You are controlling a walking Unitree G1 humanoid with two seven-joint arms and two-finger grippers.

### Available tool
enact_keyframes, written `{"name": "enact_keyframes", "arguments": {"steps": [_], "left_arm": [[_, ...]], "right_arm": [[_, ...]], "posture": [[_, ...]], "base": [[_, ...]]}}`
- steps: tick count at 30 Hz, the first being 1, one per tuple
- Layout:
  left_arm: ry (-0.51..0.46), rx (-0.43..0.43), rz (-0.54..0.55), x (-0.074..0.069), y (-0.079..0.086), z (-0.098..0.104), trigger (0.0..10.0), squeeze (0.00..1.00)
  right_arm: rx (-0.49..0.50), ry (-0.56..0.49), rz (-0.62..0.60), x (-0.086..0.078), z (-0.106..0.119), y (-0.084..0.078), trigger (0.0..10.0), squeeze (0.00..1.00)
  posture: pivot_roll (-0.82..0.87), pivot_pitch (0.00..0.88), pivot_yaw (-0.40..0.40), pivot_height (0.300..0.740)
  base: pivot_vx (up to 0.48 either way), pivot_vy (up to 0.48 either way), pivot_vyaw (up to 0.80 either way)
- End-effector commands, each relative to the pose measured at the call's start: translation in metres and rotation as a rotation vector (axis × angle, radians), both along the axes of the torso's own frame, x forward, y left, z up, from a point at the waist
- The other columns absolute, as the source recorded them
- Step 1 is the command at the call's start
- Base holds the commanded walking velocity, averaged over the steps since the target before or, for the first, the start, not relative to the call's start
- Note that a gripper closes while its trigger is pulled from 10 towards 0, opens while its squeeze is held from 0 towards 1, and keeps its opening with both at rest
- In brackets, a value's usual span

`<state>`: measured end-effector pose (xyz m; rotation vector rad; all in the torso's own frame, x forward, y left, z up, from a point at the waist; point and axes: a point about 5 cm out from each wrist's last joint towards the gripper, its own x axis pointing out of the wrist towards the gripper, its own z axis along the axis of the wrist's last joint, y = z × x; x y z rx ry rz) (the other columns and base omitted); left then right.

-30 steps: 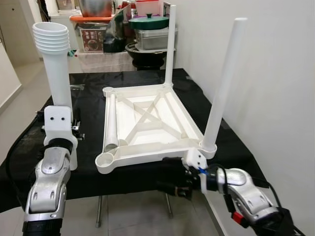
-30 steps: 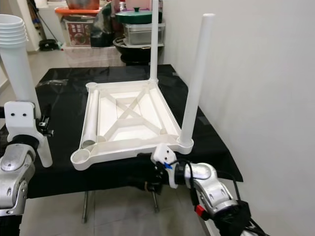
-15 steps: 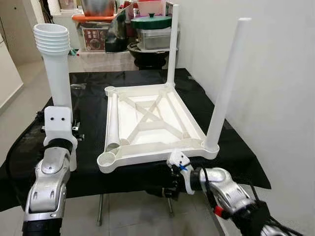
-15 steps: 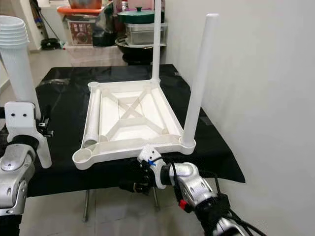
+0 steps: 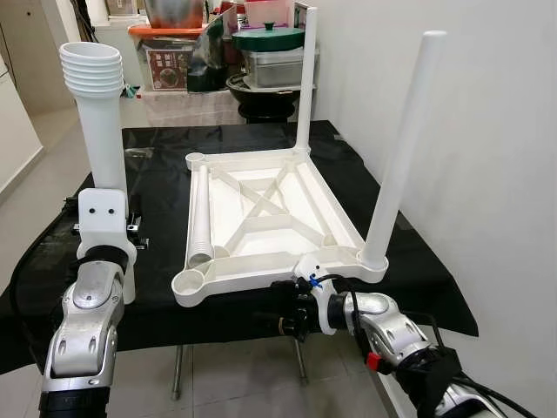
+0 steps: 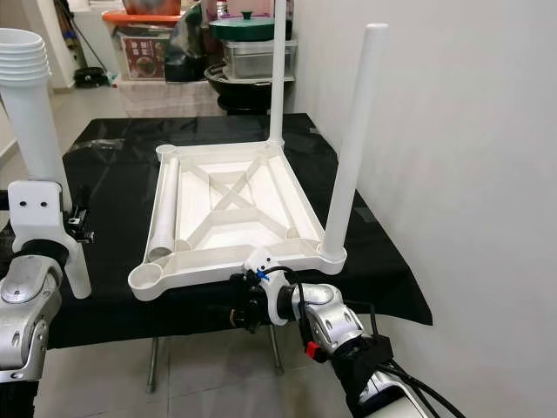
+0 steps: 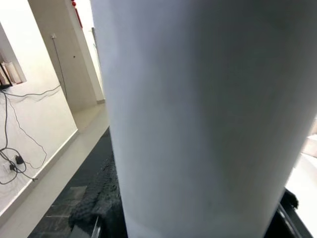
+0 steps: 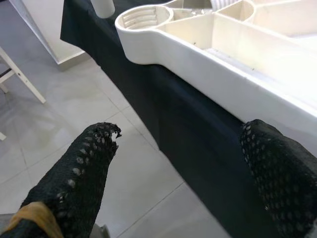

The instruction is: Building children table

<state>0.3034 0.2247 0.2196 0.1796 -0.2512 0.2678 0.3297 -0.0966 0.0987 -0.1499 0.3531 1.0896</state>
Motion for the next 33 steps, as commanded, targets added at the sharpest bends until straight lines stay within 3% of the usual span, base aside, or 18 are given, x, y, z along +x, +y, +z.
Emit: {"name": "enact_keyframes", "arguments": {"steps": [1, 22, 24, 27, 33], "left_arm": [[0.017, 0.005, 0.01, 0.0, 0.0, -0.003, 10.0, 0.0], [0.02, 0.001, 0.007, -0.002, -0.002, -0.005, 10.0, 0.0], [0.022, 0.0, 0.006, -0.001, -0.003, -0.005, 10.0, 0.0], [0.022, 0.0, 0.006, -0.001, -0.003, -0.005, 10.0, 0.0], [0.024, 0.0, 0.004, -0.001, -0.004, -0.005, 10.0, 0.0]], "right_arm": [[-0.011, 0.005, -0.003, 0.002, -0.001, 0.003, 10.0, 0.0], [-0.004, -0.06, -0.239, 0.021, -0.001, 0.027, 10.0, 0.0], [0.003, -0.085, -0.33, 0.025, -0.001, 0.034, 10.0, 0.0], [0.034, -0.095, -0.372, 0.026, 0.002, 0.041, 10.0, 0.0], [0.109, -0.112, -0.362, 0.025, 0.012, 0.067, 10.0, 0.0]], "posture": [[0.08, 0.0, -0.052, 0.74], [0.09, 0.0, -0.059, 0.74], [0.09, 0.0, -0.059, 0.74], [0.09, 0.0, -0.058, 0.74], [0.09, 0.0, -0.059, 0.74]], "base": [[0.0, 0.0, 0.0], [0.0, 0.0, 0.0], [0.0, 0.0, 0.0], [0.0, 0.0, 0.0], [0.0, 0.0, 0.0]]}}
